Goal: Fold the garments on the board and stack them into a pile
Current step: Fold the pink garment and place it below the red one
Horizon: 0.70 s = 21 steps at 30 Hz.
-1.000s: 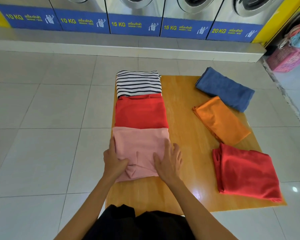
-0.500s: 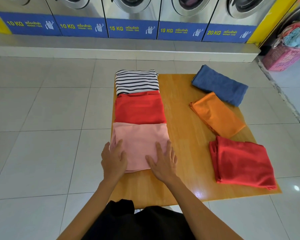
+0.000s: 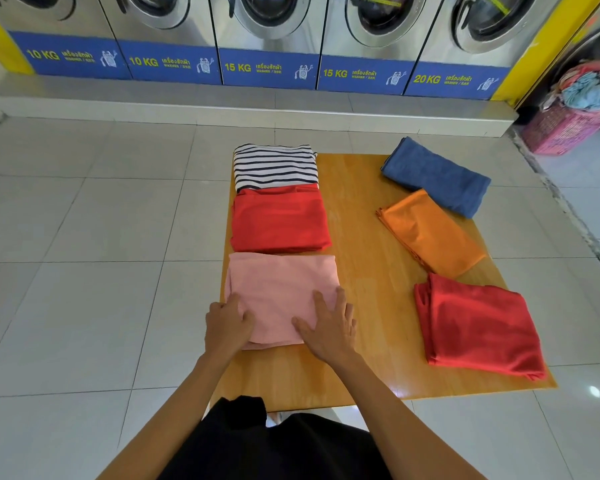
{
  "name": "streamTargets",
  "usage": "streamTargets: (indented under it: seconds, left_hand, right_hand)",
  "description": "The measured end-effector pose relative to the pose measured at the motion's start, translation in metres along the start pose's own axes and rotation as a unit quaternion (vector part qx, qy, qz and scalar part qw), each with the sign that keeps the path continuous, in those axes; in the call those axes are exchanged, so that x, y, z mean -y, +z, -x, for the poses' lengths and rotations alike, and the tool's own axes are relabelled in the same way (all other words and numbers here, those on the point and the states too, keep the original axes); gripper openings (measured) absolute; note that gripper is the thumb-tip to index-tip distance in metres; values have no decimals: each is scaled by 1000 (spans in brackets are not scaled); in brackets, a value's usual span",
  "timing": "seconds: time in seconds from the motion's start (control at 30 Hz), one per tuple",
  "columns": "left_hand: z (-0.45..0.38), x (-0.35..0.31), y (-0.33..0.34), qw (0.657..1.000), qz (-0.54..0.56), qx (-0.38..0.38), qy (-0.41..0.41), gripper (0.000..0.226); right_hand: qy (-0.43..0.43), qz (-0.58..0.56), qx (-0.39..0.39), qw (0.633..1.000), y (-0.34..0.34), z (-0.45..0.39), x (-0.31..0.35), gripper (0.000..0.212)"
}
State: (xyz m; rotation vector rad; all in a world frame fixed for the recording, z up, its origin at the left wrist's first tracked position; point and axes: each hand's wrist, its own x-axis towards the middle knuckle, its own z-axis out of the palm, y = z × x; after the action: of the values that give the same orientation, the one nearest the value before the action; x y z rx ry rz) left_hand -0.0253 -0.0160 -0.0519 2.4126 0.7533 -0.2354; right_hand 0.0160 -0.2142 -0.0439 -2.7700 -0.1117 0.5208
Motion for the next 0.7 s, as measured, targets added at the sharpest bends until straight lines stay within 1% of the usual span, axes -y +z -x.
streamTargets:
  seconds: [0.13,0.17,0.23,0.33,0.47,0.57,0.7]
  left_hand:
    - [-14,1,-5,998,48,16,-29,70]
    - [-18,2,-7,998,44,21,-36,71]
    - [-27,5,-10,999,23,28,-32,65]
    - [-34,3,-17,999,-10,37,-5,54]
    - [-36,0,-23,998,-29,43,21,37]
    - [-39,-4,-21,998,-40,33,23,38]
    - [-48,-13,-29,997,-61,43,-3,44]
  right_hand:
    - [-12,13,16,1000,-10,-16,5,76]
    - [-13,18,22,1000,-12,-19,7,75]
    - [-10,19,37,999,-15,-21,9,75]
    - [-16,5,47,999,-18,-20,7,72]
    - [-20,-22,68,997,-24,-12,-12,69]
    - [-19,-24,73,997,-24,-10,-20,70]
    - [-30,-14,90,995,-30,-19,-10,73]
